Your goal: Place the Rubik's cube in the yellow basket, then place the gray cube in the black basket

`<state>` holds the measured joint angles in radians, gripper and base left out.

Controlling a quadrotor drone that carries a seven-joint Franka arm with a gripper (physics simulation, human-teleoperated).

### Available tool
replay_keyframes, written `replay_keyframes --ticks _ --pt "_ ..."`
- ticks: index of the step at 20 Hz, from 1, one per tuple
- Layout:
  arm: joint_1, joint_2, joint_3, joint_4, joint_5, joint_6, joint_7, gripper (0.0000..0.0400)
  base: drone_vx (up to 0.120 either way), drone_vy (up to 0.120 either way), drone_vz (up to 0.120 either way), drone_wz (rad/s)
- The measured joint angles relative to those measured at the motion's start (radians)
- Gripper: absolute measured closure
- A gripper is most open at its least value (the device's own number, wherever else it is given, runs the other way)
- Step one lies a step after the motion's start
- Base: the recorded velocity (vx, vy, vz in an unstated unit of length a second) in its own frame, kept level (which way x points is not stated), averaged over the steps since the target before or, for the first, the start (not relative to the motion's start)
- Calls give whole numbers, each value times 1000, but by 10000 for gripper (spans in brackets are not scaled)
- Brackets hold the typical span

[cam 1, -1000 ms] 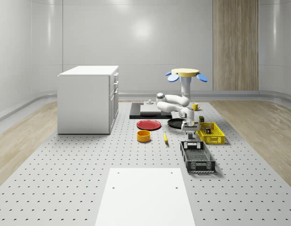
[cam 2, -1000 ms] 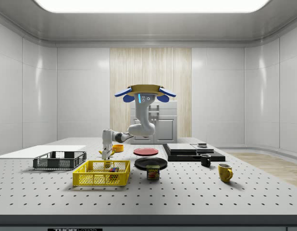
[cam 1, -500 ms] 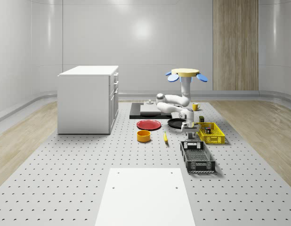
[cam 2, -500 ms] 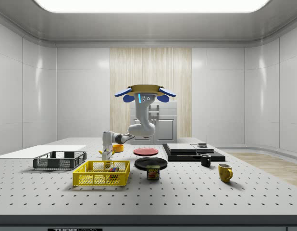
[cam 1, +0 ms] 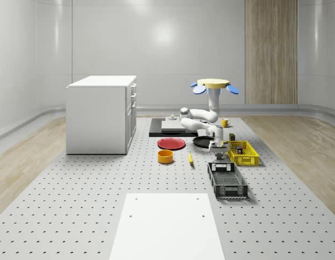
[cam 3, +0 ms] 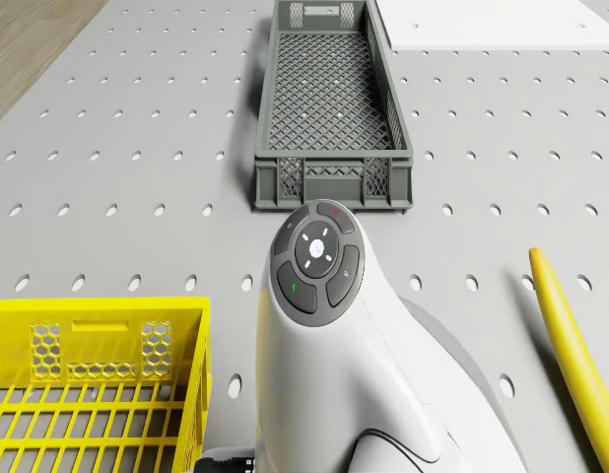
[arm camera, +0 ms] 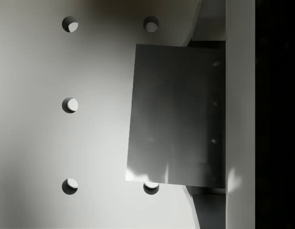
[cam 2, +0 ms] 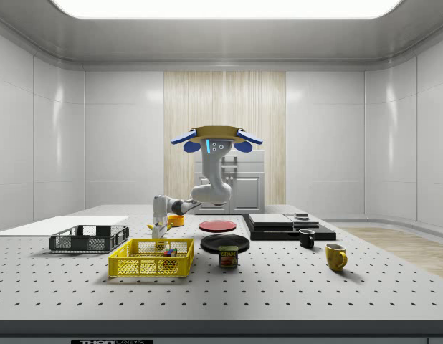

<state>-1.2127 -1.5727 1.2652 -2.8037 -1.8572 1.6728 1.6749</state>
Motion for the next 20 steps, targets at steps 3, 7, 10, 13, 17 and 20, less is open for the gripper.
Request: replay_keyframes --ticks 3,7,10,13,17,20 --pt "1 2 0 0 -1 -2 -1 145 0 0 0 0" --pt "4 4 15 -5 13 -10 -2 146 0 0 0 0" --pt "11 4 49 -13 44 -23 -4 147 0 0 0 0" --pt "18 5 93 -23 85 -39 -5 147 0 0 53 0" --pt "23 4 135 -30 125 -53 -6 146 0 0 120 0" --pt "24 3 153 -32 142 -57 -7 146 107 0 80 0"
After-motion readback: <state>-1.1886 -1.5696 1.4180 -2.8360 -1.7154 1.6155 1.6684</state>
